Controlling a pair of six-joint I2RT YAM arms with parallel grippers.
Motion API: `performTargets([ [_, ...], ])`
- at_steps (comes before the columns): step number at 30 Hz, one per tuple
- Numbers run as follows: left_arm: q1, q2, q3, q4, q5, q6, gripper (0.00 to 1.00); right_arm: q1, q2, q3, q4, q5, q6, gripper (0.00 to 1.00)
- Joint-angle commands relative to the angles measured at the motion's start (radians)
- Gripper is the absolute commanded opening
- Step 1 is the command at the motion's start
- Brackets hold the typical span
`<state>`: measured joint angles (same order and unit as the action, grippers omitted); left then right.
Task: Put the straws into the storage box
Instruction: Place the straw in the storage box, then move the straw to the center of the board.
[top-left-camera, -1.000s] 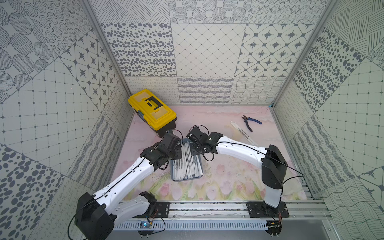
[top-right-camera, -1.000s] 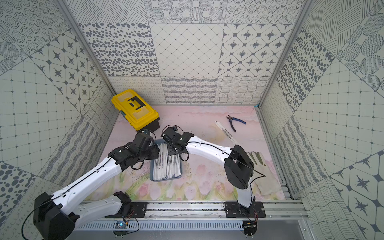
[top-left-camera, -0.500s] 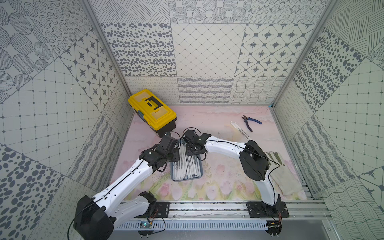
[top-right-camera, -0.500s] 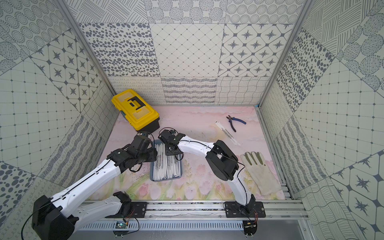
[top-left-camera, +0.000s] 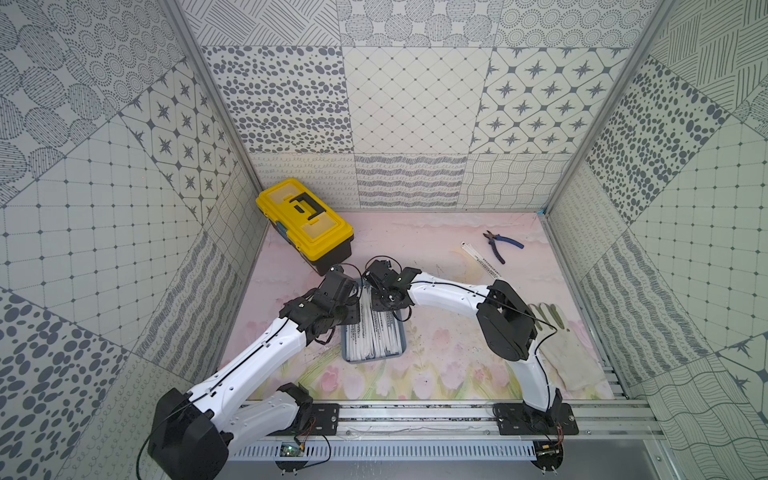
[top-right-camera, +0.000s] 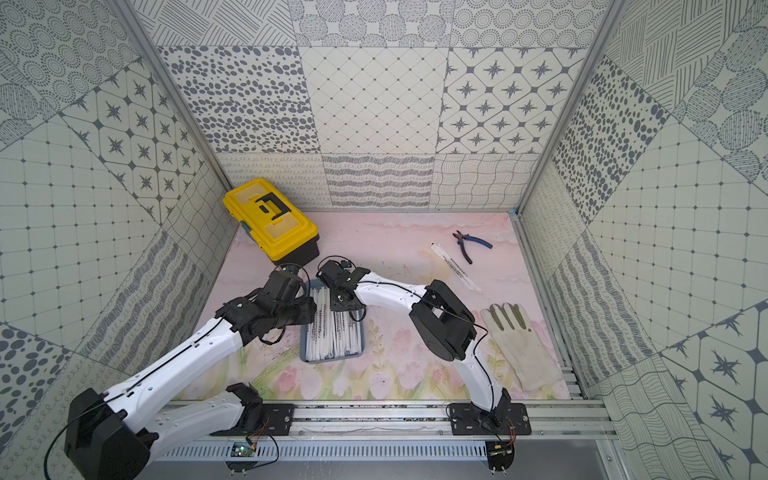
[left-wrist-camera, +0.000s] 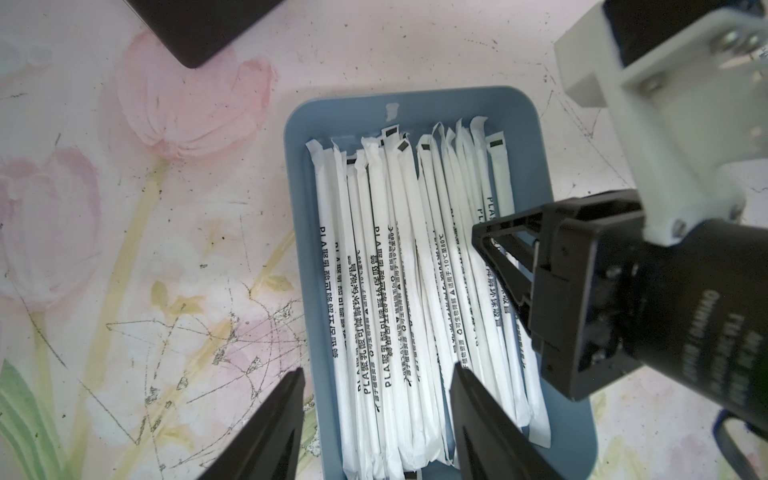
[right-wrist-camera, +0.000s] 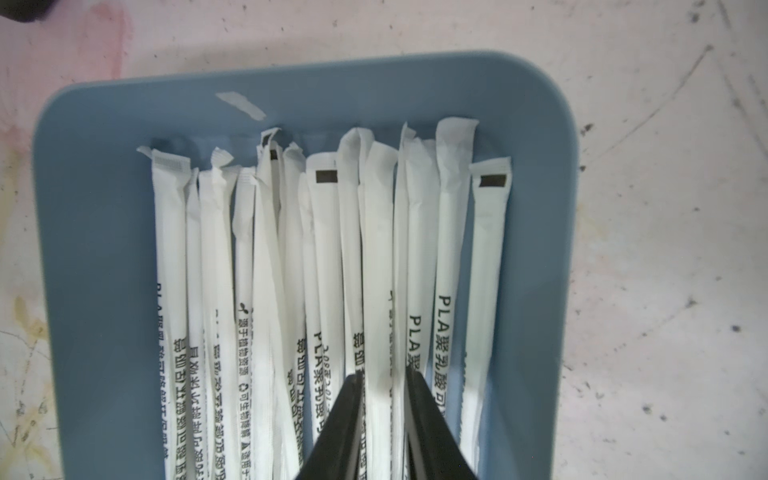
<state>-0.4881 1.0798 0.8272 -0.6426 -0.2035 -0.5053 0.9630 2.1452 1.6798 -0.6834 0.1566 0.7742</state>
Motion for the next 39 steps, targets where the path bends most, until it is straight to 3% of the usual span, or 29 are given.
performTargets([
  [1,0.005,0.000,0.020,0.010,0.013,0.012,0.60,-0.018,-0.099,-0.023,-0.010,-0.011,-0.013,0.23],
  [5,-0.002,0.007,0.065,0.002,0.024,0.020,0.60,-0.120,-0.250,-0.118,-0.043,0.002,-0.069,0.25],
  [9,-0.101,0.073,0.126,0.050,0.037,0.018,0.59,-0.353,-0.370,-0.238,-0.057,-0.021,-0.187,0.32],
  [13,-0.250,0.213,0.193,0.119,0.034,-0.005,0.60,-0.545,-0.389,-0.295,-0.032,0.021,-0.272,0.44],
  [17,-0.349,0.347,0.248,0.181,0.058,-0.034,0.60,-0.703,-0.304,-0.272,0.021,-0.007,-0.281,0.56],
  [27,-0.388,0.406,0.237,0.189,0.042,-0.061,0.60,-0.837,-0.095,-0.102,0.043,0.026,-0.274,0.59],
  [35,-0.386,0.382,0.207,0.170,0.005,-0.056,0.60,-0.862,0.032,-0.022,0.002,-0.063,-0.302,0.62],
  [39,-0.385,0.373,0.214,0.153,-0.014,-0.044,0.60,-0.861,0.013,-0.068,0.021,-0.133,-0.271,0.60],
])
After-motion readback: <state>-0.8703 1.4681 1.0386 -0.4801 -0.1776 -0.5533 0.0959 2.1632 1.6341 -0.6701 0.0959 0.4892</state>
